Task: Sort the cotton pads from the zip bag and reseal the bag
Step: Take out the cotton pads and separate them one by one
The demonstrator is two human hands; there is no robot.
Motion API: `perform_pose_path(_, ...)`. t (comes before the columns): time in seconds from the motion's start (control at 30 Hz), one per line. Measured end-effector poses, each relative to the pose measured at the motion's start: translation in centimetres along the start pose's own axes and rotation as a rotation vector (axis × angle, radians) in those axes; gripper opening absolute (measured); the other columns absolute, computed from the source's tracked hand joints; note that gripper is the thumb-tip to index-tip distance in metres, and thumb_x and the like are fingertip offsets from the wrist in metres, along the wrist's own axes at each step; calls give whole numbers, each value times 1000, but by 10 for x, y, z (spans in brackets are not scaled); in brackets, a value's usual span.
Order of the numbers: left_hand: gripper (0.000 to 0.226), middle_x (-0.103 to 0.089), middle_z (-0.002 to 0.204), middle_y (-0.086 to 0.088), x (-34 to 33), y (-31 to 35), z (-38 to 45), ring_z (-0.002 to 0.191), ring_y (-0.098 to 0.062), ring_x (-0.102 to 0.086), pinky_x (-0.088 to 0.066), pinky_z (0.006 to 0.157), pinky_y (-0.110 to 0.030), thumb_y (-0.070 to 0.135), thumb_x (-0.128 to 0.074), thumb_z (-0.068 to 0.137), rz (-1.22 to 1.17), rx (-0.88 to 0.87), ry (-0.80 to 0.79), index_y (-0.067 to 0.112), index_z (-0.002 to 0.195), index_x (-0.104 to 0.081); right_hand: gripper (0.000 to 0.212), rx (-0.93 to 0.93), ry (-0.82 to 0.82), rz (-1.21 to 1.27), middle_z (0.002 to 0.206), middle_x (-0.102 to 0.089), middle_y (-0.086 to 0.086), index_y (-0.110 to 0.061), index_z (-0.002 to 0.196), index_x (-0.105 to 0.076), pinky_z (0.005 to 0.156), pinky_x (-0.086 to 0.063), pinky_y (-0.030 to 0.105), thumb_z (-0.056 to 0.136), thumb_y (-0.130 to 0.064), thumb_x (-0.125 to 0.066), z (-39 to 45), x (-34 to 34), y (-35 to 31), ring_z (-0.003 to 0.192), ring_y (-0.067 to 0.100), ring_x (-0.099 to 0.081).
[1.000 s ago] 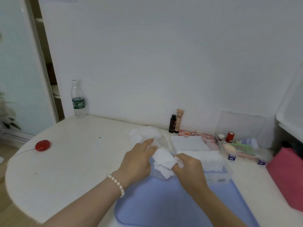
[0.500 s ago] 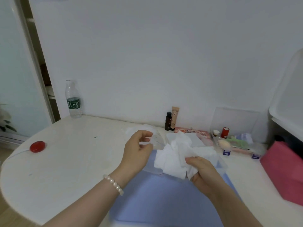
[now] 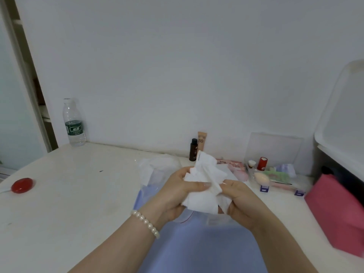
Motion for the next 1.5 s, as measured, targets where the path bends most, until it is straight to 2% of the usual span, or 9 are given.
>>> perform_pose_path(0.1, 38, -71, 103, -17, -7, -14, 12, 93, -32, -69, -57, 75, -45, 4, -74, 72, -47, 26, -12, 2, 108, -63, 15, 8, 117, -225, 83, -70, 12, 2, 96, -68, 45, -49, 26, 83, -1, -63, -2, 18, -11, 65, 20, -67)
perform_pose_path(0.23, 36, -70, 103, -19, -5, -21, 24, 97, -36, -66, -54, 84, -50, 8, -74, 75, -120, -2, 145, -2, 107, -62, 32, 70, 310, -346, 93, -65, 9, -12, 100, -61, 55, -57, 38, 75, 5, -69, -2, 48, -24, 84, 28, -65)
perform_pose_path(0.33, 20, -72, 94, -16, -7, -23, 32, 86, -31, -69, -58, 71, -42, 6, -70, 80, -196, -65, 237, 1, 97, -63, 43, 146, 372, -189, 93, -69, 14, -11, 106, -56, 67, -58, 42, 71, 7, -71, -2, 69, -30, 85, 33, -67)
perform_pose_path(0.53, 21, -72, 96, -16, -17, -21, 47, 85, -30, -70, -58, 67, -39, 6, -67, 81, -298, -122, 230, 2, 102, -63, 29, 308, 418, 211, 81, -73, 12, -4, 93, -61, 53, -57, 27, 71, 14, -62, 0, 92, -43, 68, 21, -71)
perform_pose_path(0.7, 13, -72, 84, -12, -23, -15, 60, 75, -28, -68, -54, 59, -35, 2, -63, 82, -279, -146, 214, 4, 95, -64, 12, 436, 531, 273, 69, -71, 3, -3, 82, -63, 47, -51, 18, 80, 7, -57, -9, 119, -67, 60, 13, -67)
perform_pose_path(0.83, 7, -72, 74, -7, -31, -12, 67, 66, -22, -68, -55, 58, -33, 4, -63, 84, -195, -183, 199, 5, 90, -64, 10, 503, 504, 274, 73, -69, 6, -8, 74, -66, 48, -53, 20, 65, -5, -64, -18, 118, -82, 61, 14, -69)
perform_pose_path(1.0, 8, -72, 91, -11, -41, -3, 69, 82, -28, -68, -56, 71, -43, 12, -62, 88, -137, -255, 201, 8, 95, -62, 9, 562, 434, 208, 63, -69, 1, -16, 56, -72, 49, -52, 17, 57, -8, -67, -27, 97, -96, 57, 10, -67)
perform_pose_path(1.23, 3, -69, 96, -1, -36, 23, 67, 86, -17, -68, -58, 75, -38, 19, -56, 93, -138, -448, 248, 20, 95, -55, 18, 557, 427, 115, 65, -72, 2, -5, 77, -65, 56, -57, 24, 60, -4, -62, -32, 85, -100, 62, 13, -69)
perform_pose_path(1.5, 11, -66, 104, -6, -36, 12, 63, 96, -22, -66, -54, 87, -45, 24, -51, 95, -236, -471, 331, 17, 104, -50, 22, 564, 478, 77, 71, -65, 10, -10, 73, -64, 55, -57, 26, 59, 6, -70, -15, 72, -76, 64, 19, -65)
Point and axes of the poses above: each hand's wrist, its own z-axis towards the middle knuckle, its own x-axis out of the back of the hand, y = z × x, the point moved 10 cm from there along z, towards the middle knuckle
